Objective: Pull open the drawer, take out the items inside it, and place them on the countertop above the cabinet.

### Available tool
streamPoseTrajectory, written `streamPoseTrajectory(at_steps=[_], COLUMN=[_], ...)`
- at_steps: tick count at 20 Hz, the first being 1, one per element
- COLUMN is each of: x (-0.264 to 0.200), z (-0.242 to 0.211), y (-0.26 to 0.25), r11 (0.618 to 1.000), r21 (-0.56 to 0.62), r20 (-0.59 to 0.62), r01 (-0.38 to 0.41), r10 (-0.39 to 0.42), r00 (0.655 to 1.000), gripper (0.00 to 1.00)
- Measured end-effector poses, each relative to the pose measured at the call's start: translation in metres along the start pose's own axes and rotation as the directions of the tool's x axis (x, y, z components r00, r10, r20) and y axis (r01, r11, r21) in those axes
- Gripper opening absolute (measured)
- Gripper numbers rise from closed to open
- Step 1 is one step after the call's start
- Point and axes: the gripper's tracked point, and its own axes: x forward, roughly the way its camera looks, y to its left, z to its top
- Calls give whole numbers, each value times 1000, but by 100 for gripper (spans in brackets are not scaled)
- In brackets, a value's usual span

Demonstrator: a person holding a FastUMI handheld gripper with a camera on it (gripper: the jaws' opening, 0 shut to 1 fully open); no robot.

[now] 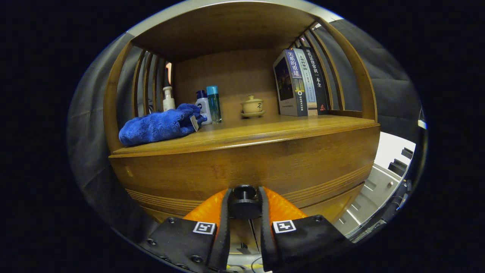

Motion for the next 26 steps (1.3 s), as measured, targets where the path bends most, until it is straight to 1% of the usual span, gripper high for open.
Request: streamPoseTrajectory(at_steps=[4,19,26], x=[-8,-75,-103], z=[-1,-16,-22], y=[2,-2,-3], r11=[999,1000,1000], r21=[33,-20,-21], r20=[-12,-58,-72], r01=[9,-8,1], r10=[-8,6,-3], r00=[1000,998,997], gripper=[42,41,41])
